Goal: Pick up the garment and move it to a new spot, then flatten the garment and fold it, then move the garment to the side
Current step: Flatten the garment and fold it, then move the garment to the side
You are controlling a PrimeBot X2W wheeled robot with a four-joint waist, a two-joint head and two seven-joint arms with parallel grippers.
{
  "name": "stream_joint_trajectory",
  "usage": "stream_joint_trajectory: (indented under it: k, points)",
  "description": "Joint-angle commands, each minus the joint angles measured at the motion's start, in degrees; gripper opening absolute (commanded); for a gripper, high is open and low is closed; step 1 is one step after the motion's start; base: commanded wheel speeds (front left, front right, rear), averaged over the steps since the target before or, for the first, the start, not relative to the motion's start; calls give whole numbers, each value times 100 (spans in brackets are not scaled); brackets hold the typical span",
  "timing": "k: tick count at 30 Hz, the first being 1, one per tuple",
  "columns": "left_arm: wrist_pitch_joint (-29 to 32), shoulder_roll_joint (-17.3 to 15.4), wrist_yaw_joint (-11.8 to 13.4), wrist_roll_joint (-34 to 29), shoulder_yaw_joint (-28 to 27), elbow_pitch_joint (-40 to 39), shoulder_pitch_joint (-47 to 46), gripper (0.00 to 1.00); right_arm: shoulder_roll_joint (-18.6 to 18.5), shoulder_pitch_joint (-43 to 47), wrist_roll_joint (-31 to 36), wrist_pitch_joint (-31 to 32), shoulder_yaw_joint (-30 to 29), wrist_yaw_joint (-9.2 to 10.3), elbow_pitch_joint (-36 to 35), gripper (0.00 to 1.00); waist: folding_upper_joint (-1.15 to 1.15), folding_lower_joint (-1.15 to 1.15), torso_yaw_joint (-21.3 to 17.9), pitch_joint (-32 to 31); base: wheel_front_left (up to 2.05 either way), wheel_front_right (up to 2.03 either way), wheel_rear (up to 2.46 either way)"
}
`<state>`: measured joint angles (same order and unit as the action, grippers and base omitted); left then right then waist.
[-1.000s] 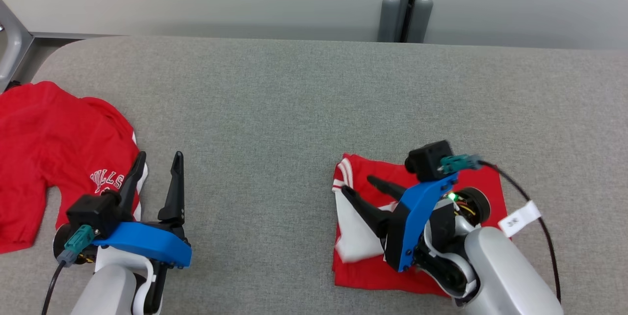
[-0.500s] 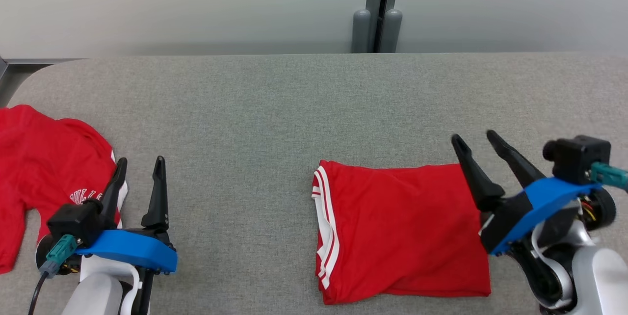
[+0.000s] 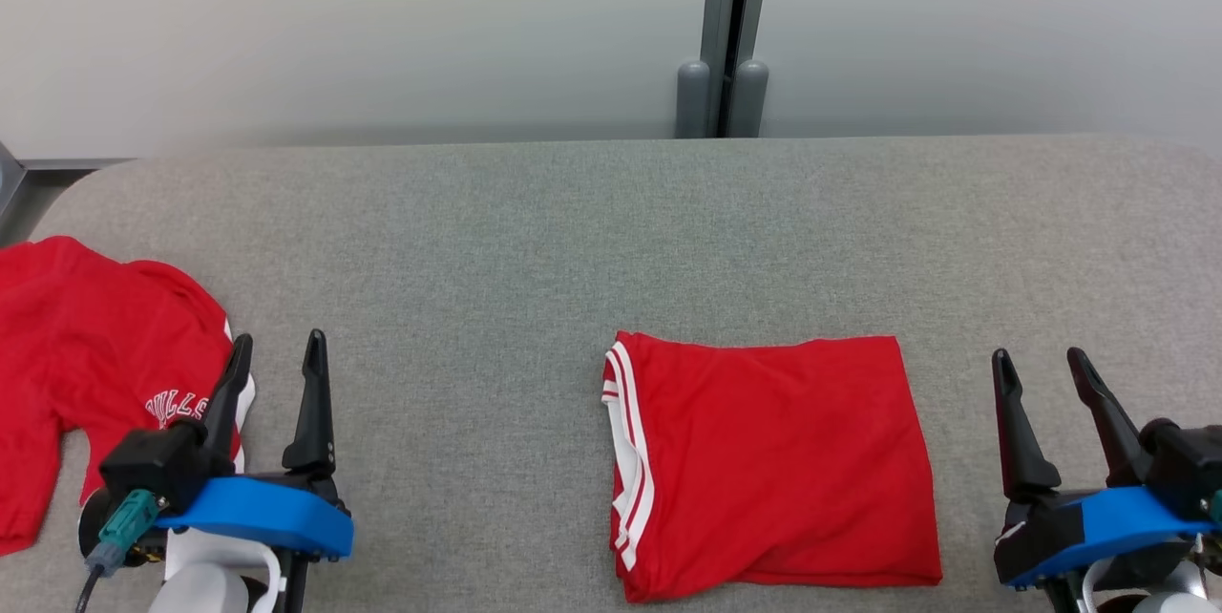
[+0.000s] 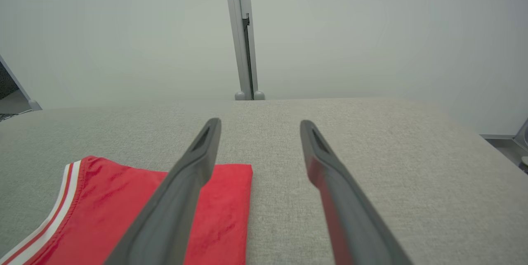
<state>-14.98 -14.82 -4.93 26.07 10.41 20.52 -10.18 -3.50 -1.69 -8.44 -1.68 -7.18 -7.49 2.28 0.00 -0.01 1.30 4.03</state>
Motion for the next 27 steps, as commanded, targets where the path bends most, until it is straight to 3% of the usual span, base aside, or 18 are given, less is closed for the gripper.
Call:
stream_joint_trajectory:
  k: [1, 8, 27]
  points:
    - [-28, 11, 37, -45, -21, -41, 69, 100, 6, 88, 39, -82, -15, -1, 20, 100, 0, 1, -25, -45, 0, 0, 0]
    - [-27, 88, 26, -159, -210, -129, 440, 100, 19, 173, -7, -447, -28, -1, 415, 100, 0, 1, -48, -305, 0, 0, 0]
    - [-28, 139, -36, -170, -288, 99, 548, 100, -11, -18, -97, -314, 82, -1, 719, 100, 0, 1, -98, -421, 0, 0, 0]
